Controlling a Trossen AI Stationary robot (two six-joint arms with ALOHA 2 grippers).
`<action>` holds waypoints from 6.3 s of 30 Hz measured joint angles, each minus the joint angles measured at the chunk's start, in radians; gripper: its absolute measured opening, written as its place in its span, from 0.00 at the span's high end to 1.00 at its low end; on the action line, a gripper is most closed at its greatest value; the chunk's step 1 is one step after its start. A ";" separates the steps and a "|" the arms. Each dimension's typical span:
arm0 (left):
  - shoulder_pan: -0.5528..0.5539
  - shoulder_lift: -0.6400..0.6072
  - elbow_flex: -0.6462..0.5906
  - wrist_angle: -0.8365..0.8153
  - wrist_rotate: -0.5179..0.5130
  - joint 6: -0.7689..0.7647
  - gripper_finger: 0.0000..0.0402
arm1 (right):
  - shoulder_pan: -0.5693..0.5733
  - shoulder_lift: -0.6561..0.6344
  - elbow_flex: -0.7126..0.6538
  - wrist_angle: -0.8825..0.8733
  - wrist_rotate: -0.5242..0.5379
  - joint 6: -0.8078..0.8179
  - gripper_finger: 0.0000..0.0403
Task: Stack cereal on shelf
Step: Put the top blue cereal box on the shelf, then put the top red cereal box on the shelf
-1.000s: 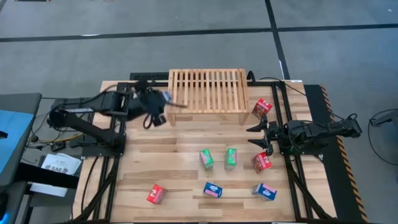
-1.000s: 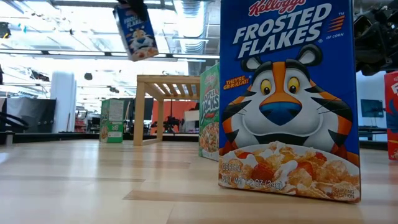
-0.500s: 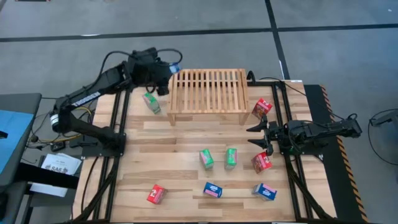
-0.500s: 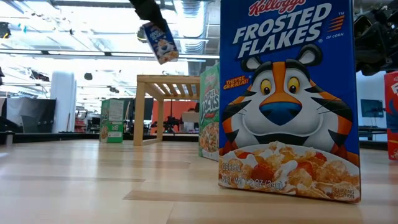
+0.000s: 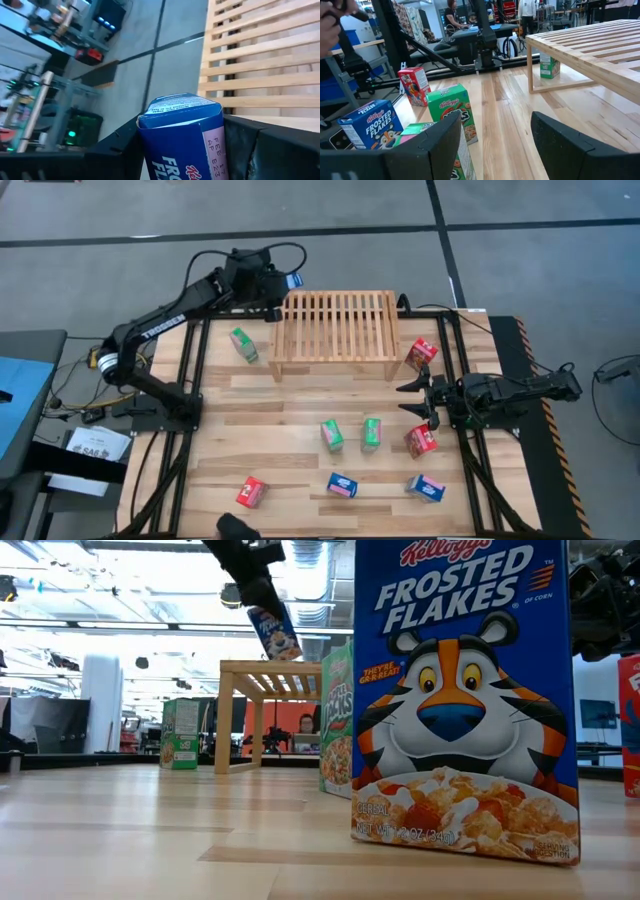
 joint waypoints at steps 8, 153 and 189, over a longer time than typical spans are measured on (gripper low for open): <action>0.008 0.006 0.000 -0.035 0.052 -0.076 0.55 | 0.000 0.000 0.000 0.000 0.000 0.000 0.34; -0.813 -0.092 -0.129 -0.343 -0.259 -1.039 0.44 | 0.000 0.000 0.000 0.000 0.000 -0.002 0.34; -0.711 -0.092 -0.128 -0.643 -0.491 -1.150 0.44 | -0.005 0.000 0.000 -0.001 0.001 0.002 0.32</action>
